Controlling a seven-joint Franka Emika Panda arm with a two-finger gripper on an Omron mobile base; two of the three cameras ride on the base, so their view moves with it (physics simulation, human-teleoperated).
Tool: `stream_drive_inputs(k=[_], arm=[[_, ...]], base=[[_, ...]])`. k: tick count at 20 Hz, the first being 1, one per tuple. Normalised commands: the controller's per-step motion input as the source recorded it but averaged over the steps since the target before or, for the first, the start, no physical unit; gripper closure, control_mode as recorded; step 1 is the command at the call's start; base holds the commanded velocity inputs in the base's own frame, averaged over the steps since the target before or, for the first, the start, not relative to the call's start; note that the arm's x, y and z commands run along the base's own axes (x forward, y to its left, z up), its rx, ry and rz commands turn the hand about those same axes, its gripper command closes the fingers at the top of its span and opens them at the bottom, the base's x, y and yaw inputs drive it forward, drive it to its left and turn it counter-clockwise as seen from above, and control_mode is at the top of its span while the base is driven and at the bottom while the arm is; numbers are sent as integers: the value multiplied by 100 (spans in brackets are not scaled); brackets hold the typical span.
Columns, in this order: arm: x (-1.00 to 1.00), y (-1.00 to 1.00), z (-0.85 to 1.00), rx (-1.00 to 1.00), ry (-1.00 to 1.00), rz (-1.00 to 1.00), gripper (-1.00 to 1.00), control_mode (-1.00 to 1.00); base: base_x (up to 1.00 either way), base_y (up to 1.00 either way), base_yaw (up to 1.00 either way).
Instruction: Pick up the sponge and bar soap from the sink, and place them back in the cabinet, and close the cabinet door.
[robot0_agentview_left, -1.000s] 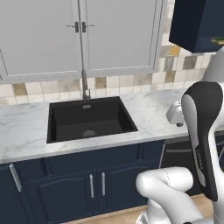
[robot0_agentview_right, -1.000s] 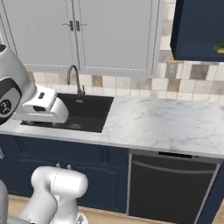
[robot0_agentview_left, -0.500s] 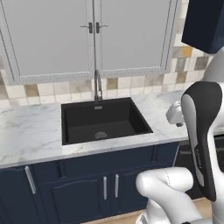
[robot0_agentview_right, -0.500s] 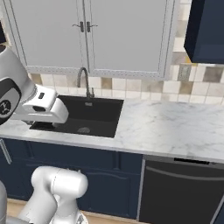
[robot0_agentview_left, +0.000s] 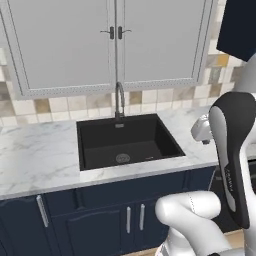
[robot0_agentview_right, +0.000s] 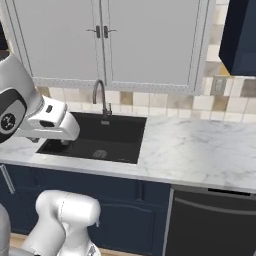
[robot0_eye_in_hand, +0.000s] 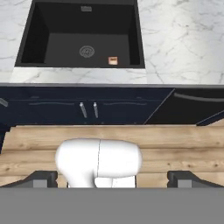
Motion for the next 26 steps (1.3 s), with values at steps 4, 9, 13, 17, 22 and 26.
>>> stream_drive_inputs(k=[4,9,13,17,22,26], arm=[[0,0,0,0,0,0,-100,100],[0,0,0,0,0,0,-100,100],[0,0,0,0,0,0,-100,100],[0,0,0,0,0,0,-100,100],[0,0,0,0,0,0,-100,100],[0,0,0,0,0,0,-100,100]], base=[[11,61,0],[11,52,0],[27,19,0],[29,5,0],[27,9,0],[35,11,0]])
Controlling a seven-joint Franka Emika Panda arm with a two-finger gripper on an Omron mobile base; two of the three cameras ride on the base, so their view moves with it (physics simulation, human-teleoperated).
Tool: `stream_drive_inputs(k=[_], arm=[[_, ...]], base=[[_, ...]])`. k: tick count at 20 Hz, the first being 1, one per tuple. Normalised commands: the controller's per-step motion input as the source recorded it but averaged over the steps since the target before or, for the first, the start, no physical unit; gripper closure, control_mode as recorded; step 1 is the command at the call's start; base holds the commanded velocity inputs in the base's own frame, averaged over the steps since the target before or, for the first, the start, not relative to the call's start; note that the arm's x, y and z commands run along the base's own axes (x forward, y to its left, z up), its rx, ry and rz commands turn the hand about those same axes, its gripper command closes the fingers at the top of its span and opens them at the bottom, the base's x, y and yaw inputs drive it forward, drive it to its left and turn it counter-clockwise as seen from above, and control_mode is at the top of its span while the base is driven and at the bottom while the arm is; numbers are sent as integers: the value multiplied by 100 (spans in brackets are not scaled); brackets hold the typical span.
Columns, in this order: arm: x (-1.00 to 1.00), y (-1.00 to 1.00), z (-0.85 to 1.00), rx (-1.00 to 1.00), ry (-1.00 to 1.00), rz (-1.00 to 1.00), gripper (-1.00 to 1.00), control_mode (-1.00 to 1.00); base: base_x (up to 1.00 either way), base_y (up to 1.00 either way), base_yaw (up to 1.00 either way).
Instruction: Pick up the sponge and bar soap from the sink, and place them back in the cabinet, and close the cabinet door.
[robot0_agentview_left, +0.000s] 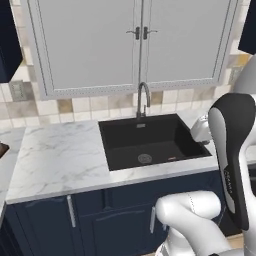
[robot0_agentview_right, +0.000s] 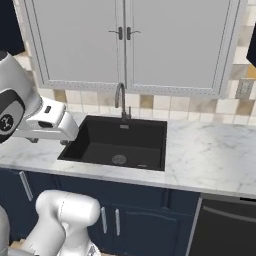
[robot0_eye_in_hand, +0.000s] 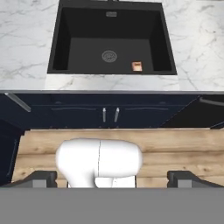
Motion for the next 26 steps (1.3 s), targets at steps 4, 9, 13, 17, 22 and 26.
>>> stream_drive_inputs(k=[4,9,13,17,22,26], arm=[[0,0,0,0,0,0,-100,100],[0,0,0,0,0,0,-100,100],[0,0,0,0,0,0,-100,100],[0,0,0,0,0,0,-100,100],[0,0,0,0,0,0,-100,100],[0,0,0,0,0,0,-100,100]], base=[[40,11,0],[39,9,0],[38,7,0],[38,7,0],[38,6,0],[29,0,0]])
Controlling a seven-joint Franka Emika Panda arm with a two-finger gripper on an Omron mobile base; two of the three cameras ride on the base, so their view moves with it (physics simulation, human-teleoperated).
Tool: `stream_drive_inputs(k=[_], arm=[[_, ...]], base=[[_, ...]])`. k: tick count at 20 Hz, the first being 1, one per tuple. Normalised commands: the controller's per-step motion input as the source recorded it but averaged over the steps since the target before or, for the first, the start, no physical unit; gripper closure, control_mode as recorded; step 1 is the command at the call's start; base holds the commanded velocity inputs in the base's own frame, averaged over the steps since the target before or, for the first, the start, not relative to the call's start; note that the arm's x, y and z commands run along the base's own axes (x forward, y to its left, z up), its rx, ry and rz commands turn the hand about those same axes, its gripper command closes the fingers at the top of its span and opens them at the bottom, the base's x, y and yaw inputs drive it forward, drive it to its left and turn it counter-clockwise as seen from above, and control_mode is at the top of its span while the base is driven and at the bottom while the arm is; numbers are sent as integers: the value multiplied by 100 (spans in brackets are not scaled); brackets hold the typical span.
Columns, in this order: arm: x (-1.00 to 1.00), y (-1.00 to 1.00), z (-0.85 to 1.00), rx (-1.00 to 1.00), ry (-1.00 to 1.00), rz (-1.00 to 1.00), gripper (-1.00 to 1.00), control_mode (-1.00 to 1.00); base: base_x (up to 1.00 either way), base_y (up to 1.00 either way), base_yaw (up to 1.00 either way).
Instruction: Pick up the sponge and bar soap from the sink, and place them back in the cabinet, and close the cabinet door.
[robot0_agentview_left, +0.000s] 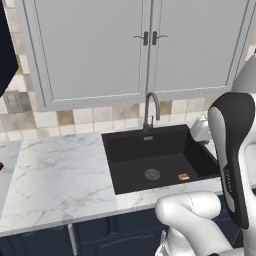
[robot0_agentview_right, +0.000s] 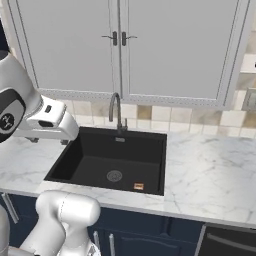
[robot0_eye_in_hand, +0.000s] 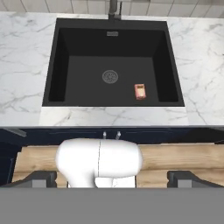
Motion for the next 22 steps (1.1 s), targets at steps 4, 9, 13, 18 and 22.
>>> stream_drive_inputs(k=[4,9,13,18,22], arm=[[0,0,0,0,0,0,-100,100],[0,0,0,0,0,0,-100,100],[0,0,0,0,0,0,-100,100],[0,0,0,0,0,0,-100,100],[0,0,0,0,0,0,-100,100]], base=[[2,0,2],[0,0,4],[0,-7,1],[0,-21,0],[0,-13,0]])
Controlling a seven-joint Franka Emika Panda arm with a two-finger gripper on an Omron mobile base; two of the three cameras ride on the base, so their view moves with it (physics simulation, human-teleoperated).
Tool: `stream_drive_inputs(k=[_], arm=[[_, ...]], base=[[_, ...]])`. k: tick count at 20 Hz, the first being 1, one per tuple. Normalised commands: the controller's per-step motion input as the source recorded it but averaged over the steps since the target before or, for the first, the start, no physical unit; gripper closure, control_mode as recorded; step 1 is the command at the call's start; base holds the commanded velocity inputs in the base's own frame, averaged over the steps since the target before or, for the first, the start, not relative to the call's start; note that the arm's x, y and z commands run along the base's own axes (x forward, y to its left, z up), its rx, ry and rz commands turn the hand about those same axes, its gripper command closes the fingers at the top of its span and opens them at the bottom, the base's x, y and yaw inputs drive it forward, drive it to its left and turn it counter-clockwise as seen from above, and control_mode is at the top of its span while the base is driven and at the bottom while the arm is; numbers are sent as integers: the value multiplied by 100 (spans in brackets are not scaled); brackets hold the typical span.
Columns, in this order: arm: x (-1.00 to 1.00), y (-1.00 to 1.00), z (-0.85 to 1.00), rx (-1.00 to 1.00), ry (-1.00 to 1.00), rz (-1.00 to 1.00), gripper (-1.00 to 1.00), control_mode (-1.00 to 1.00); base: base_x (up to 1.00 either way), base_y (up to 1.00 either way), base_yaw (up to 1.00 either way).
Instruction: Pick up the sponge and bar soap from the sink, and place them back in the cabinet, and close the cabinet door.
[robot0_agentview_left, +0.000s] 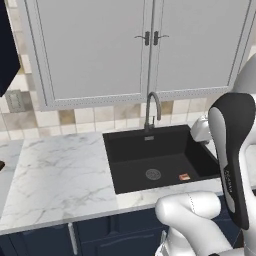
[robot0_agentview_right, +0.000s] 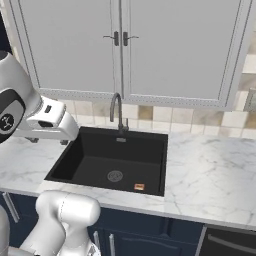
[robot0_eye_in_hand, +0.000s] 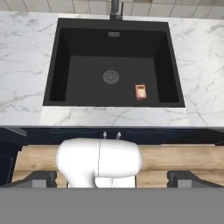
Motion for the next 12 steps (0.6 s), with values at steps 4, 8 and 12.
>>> stream_drive_inputs(k=[4,8,12], arm=[[0,0,0,0,0,0,-100,100],[0,0,0,0,0,0,-100,100],[0,0,0,0,0,0,-100,100]], base=[[4,-12,0],[19,-10,0],[25,-7,0]])
